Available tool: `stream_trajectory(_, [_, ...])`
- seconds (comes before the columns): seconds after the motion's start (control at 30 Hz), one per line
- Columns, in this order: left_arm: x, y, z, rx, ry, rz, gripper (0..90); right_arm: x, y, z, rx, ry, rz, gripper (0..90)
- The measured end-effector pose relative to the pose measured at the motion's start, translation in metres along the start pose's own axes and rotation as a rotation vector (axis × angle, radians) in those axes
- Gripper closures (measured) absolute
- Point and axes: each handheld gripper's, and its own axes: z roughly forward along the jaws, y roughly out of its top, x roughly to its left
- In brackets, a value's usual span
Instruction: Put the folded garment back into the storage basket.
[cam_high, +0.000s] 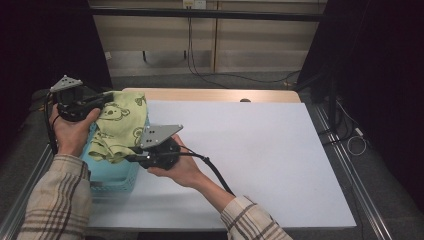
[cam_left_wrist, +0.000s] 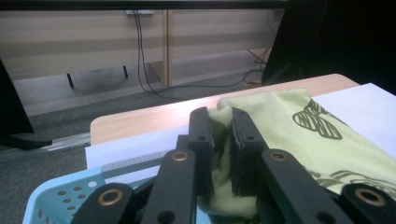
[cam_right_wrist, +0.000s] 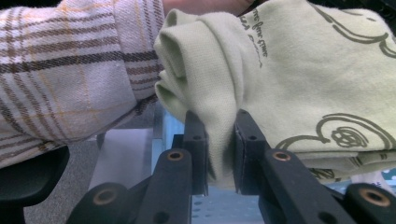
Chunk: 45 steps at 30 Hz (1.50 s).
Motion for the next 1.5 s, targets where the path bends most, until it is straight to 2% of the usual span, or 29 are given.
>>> stream_trajectory(0.2, [0.01,-0.001,-0.005,0.003,0.01,-0.002,81.3,-0.001,0.002,0.011,0.005,0.015,0.002,78.6])
stream_trajectory(0.23, [0.011,-0.003,-0.004,-0.011,0.006,-0.012,81.3,-0.002,0.002,0.013,0.002,0.016,-0.001,78.6])
stream_trajectory(0.3, [0.013,-0.004,-0.004,0.01,0.012,-0.013,81.3,-0.002,0.001,0.019,0.004,0.02,0.003,78.6])
stream_trajectory(0.4, [0.017,-0.006,-0.003,0.0,0.014,-0.013,81.3,-0.003,-0.002,0.026,0.012,0.026,0.006,78.6])
stream_trajectory(0.47, [0.018,-0.007,-0.004,0.016,0.016,-0.022,81.3,-0.004,-0.003,0.029,0.015,0.03,0.012,78.6])
stream_trajectory(0.5, [0.02,-0.008,-0.003,0.006,0.017,-0.012,81.3,-0.004,-0.003,0.03,0.014,0.031,0.014,78.6])
stream_trajectory(0.57, [0.022,-0.01,-0.003,0.018,0.017,-0.022,81.3,-0.004,-0.003,0.032,0.017,0.03,0.015,78.6])
stream_trajectory(0.67, [0.025,-0.013,0.0,0.01,0.022,-0.017,81.3,-0.003,-0.004,0.034,0.009,0.025,0.005,78.6])
stream_trajectory(0.73, [0.025,-0.014,0.001,0.026,0.015,-0.031,81.3,-0.004,-0.004,0.036,0.004,0.031,0.005,78.6])
stream_trajectory(0.8, [0.027,-0.016,0.003,0.015,0.02,-0.024,81.3,-0.004,-0.006,0.038,0.006,0.031,0.004,78.6])
stream_trajectory(1.0, [0.031,-0.022,0.009,0.042,0.024,-0.018,81.3,-0.005,-0.01,0.043,0.014,0.033,0.014,78.6])
stream_trajectory(1.03, [0.031,-0.023,0.009,0.052,0.021,-0.025,81.3,-0.005,-0.01,0.043,0.015,0.03,0.015,78.6])
stream_trajectory(1.1, [0.033,-0.024,0.011,0.042,0.009,-0.029,81.3,-0.005,-0.01,0.045,0.013,0.028,0.02,78.6])
stream_trajectory(1.2, [0.036,-0.026,0.015,0.046,0.026,-0.017,81.3,-0.007,-0.012,0.048,0.025,0.022,0.017,78.6])
stream_trajectory(1.23, [0.036,-0.028,0.015,0.058,0.027,-0.036,81.3,-0.007,-0.012,0.049,0.025,0.021,0.018,78.6])
stream_trajectory(1.27, [0.038,-0.029,0.017,0.053,0.031,-0.027,81.3,-0.008,-0.013,0.049,0.03,0.021,0.023,78.6])
stream_trajectory(1.33, [0.039,-0.032,0.018,0.067,0.029,-0.043,81.3,-0.009,-0.014,0.051,0.033,0.024,0.024,78.6])
stream_trajectory(1.4, [0.042,-0.033,0.019,0.074,0.036,-0.031,81.3,-0.01,-0.015,0.052,0.038,0.023,0.03,78.6])
stream_trajectory(1.5, [0.042,-0.034,0.019,0.077,0.043,-0.038,81.3,-0.011,-0.016,0.054,0.037,0.027,0.028,78.6])
